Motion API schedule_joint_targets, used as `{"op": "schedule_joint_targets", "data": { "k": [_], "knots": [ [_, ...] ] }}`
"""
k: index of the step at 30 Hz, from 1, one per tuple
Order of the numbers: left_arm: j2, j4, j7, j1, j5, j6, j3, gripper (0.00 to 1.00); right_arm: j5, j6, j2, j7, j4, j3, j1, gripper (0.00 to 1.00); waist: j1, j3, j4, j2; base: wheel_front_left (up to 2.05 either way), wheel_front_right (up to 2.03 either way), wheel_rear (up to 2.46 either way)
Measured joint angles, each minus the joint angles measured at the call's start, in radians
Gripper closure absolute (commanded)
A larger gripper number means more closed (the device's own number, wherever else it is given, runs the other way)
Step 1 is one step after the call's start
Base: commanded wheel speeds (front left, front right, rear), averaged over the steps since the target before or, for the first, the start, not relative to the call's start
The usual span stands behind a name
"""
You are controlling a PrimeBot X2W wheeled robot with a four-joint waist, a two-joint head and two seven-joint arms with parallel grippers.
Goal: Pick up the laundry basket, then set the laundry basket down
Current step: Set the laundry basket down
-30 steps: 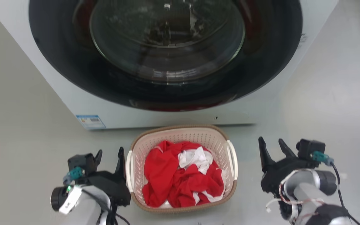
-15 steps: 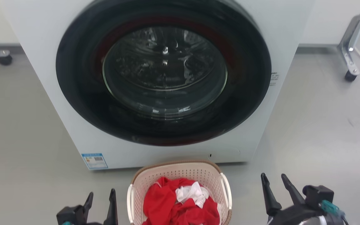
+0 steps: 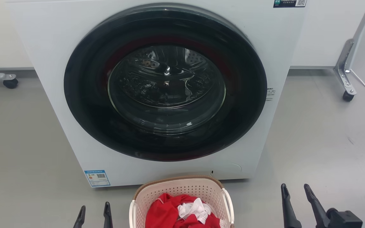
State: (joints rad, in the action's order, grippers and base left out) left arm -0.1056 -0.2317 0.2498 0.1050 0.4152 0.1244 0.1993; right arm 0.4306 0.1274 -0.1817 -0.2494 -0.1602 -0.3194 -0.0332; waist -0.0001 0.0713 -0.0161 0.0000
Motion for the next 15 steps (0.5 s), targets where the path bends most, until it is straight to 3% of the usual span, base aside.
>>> {"op": "schedule_joint_targets", "data": {
  "k": [15],
  "knots": [
    [0.029, 0.143, 0.000, 0.071, -0.132, 0.000, -0.047, 0.00, -0.131, 0.000, 0.058, 0.000, 0.157, 0.083, -0.091, 0.00, 0.0001, -0.008, 0.005, 0.0000, 0.00, 0.00, 0.00]
  ]
}}
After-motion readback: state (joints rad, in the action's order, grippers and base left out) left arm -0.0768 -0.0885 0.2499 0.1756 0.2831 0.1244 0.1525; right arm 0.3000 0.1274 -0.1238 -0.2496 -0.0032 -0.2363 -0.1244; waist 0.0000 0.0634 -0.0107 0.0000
